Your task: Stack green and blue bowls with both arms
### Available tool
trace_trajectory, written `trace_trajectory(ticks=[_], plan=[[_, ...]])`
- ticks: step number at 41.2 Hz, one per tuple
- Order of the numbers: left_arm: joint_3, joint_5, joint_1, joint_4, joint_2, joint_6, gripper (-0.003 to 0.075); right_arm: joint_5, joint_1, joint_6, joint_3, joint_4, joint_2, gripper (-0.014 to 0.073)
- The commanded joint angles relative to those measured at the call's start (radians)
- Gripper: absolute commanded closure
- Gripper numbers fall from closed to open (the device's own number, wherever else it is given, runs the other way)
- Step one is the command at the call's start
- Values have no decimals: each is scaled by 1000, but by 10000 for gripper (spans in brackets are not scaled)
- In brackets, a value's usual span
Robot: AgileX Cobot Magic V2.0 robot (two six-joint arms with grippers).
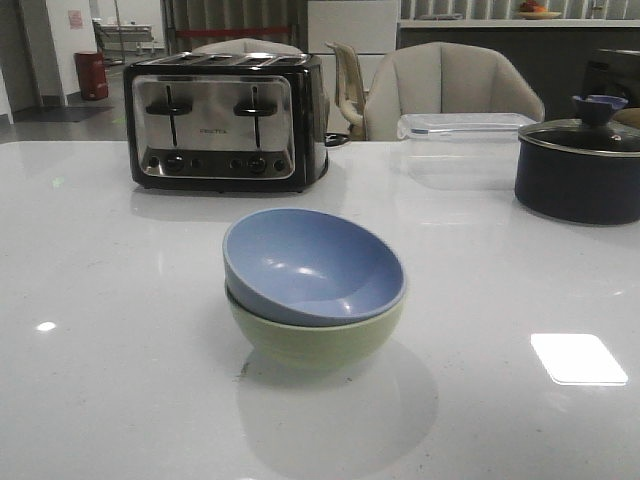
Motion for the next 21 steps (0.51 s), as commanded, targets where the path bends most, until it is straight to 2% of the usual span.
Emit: trace_trajectory(ticks=[1,4,7,21], plan=[[-26,-83,-5,-10,1,2,554,-69,-8,0,-25,-10,-7,454],[-26,-83,-5,-10,1,2,629,-69,-8,0,-25,-10,-7,517],[-26,-83,-5,-10,1,2,621,-69,-8,0,-25,-10,-7,557],[-26,-75,-5,-12,1,2,622,-80,-8,0,-25,-8,-7,554]])
